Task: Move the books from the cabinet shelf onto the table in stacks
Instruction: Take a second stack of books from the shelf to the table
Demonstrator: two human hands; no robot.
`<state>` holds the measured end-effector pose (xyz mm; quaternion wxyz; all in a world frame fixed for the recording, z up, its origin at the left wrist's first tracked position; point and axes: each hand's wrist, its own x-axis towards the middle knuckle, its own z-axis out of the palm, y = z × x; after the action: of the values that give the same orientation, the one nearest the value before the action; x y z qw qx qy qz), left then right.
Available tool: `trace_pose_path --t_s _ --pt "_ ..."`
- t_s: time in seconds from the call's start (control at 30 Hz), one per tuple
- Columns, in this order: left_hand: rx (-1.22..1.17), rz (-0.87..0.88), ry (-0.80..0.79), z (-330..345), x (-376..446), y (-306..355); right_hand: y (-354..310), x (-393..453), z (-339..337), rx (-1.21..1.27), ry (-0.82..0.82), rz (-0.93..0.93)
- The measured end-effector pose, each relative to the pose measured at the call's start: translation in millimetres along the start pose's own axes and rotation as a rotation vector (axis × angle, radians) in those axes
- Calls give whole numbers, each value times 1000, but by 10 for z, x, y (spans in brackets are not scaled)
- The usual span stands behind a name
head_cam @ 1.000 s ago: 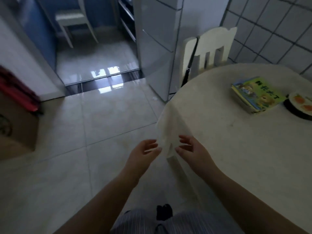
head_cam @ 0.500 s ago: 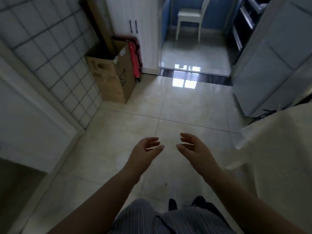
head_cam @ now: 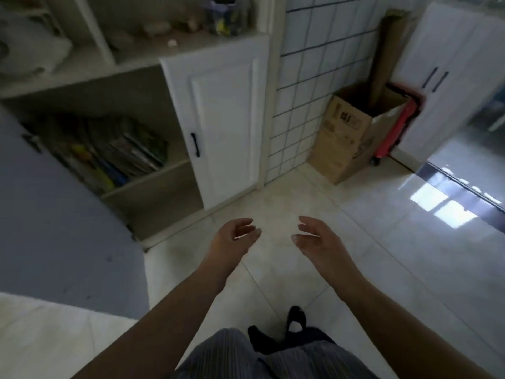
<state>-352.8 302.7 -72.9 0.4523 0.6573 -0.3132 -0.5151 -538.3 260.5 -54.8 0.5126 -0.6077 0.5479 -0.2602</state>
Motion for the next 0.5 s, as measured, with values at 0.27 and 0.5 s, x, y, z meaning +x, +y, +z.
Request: trace_pose_path --t_s 0.27,0.5 --pt "-183 -57 294 -837 463 -24 -520 1041 726 -54 -258 -79" --pt "-326 -109 526 -1422 1433 252 -908 2394 1287 -58 -439 -113"
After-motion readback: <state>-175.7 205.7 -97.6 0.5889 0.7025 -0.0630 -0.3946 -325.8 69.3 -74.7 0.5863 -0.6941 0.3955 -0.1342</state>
